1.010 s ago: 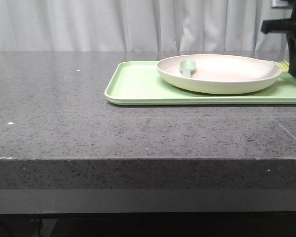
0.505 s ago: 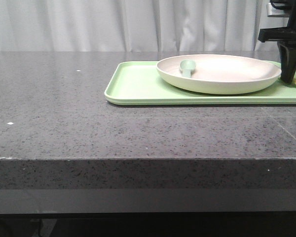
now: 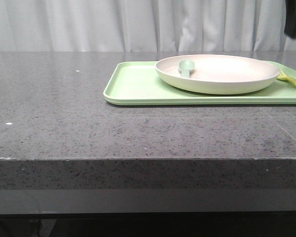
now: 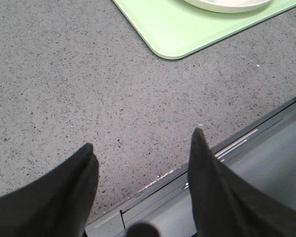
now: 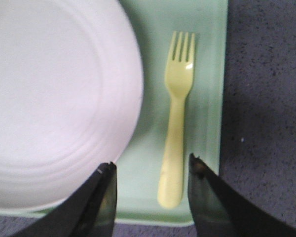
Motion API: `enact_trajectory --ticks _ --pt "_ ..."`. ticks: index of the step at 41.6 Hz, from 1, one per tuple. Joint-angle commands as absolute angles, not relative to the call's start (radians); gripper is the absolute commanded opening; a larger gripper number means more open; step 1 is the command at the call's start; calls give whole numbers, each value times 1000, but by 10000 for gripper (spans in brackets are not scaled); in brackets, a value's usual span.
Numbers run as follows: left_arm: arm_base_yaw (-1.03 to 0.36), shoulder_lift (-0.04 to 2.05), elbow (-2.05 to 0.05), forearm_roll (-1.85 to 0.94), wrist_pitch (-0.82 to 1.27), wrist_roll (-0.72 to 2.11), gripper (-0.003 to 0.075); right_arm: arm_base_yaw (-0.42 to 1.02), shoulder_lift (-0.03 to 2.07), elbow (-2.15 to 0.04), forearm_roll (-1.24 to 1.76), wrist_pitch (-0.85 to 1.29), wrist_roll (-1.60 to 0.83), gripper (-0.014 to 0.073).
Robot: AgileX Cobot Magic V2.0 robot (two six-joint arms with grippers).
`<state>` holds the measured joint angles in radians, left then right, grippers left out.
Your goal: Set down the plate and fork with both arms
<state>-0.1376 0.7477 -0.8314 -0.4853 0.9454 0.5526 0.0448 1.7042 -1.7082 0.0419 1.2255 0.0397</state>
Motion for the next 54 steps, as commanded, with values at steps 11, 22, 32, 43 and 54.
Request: enact_trajectory --ticks 11,22,32,43,54 --pt "-137 745 -858 -525 879 553 402 132 1231 -1412 43 1132 20 372" --pt "-137 745 -858 -525 869 553 402 135 901 -1205 43 1110 20 372" --pt "-137 745 -858 -525 869 553 402 135 660 -1035 43 1103 20 372" --pt "-137 745 -858 -525 864 553 402 135 522 -928 43 1022 20 372" --pt "-137 745 -858 -521 769 472 356 135 516 -926 43 972 21 372"
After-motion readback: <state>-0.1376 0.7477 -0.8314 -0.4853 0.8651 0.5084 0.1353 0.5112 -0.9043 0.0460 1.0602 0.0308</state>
